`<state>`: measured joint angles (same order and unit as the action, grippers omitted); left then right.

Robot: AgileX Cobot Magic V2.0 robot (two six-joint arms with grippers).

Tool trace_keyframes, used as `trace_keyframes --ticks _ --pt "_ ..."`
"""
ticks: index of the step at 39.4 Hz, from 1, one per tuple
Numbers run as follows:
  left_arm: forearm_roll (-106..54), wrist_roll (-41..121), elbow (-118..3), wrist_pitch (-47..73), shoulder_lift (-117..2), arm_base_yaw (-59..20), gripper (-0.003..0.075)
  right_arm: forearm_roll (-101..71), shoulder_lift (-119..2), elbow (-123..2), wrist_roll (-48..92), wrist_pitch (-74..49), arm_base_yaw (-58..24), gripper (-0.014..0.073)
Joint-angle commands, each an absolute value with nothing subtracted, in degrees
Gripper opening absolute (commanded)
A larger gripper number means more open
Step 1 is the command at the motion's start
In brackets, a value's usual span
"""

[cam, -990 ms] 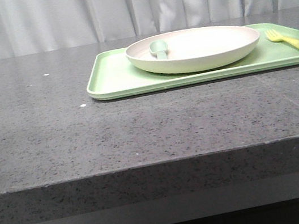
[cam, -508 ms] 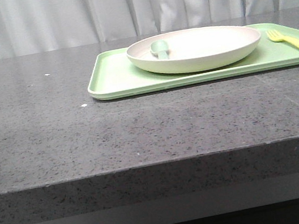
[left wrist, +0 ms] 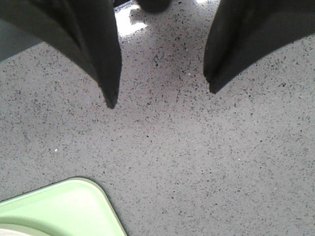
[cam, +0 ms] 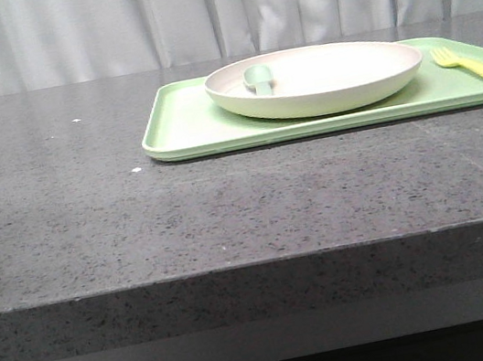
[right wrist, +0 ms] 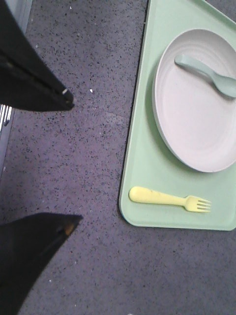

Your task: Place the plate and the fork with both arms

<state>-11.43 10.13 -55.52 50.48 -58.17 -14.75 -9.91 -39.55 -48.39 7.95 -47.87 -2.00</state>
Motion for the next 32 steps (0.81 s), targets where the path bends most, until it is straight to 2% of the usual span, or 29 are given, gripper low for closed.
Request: trace_keyframes --ticks 1,6,10,20,23,25,32 --pt "-12.1 10.23 -57.0 46.79 -57.16 -14.62 0.0377 -9.96 -38.11 -47.51 8.35 -41.9 -2.02 0.0474" --pt "-12.1 10.23 -57.0 46.75 -57.16 -14.62 0.0376 -9.96 -38.04 -46.29 8.35 -41.4 -2.02 0.0472" --pt "-12.1 10.23 -57.0 46.62 -57.16 -14.62 0.0333 -9.96 -38.04 -45.5 8.35 -40.79 -2.02 0.0416" --pt "-12.1 10.23 -57.0 46.53 -57.16 -14.62 0.0058 -9.96 -38.04 -44.55 8.35 -40.42 -2.02 0.0047" --pt "-12.1 10.23 -57.0 46.53 -57.16 -14.62 -0.001 -9.96 -38.04 -44.55 8.35 -40.42 -2.02 -0.0033" --pt "-12.1 10.23 -57.0 46.53 -57.16 -14.62 -0.0018 -9.96 -38.04 -44.55 8.35 -40.36 -2.02 -0.0073" --pt "-12.1 10.23 -57.0 46.53 -57.16 -14.62 -0.0018 -9.96 -38.04 -44.55 8.3 -40.54 -2.02 -0.0068"
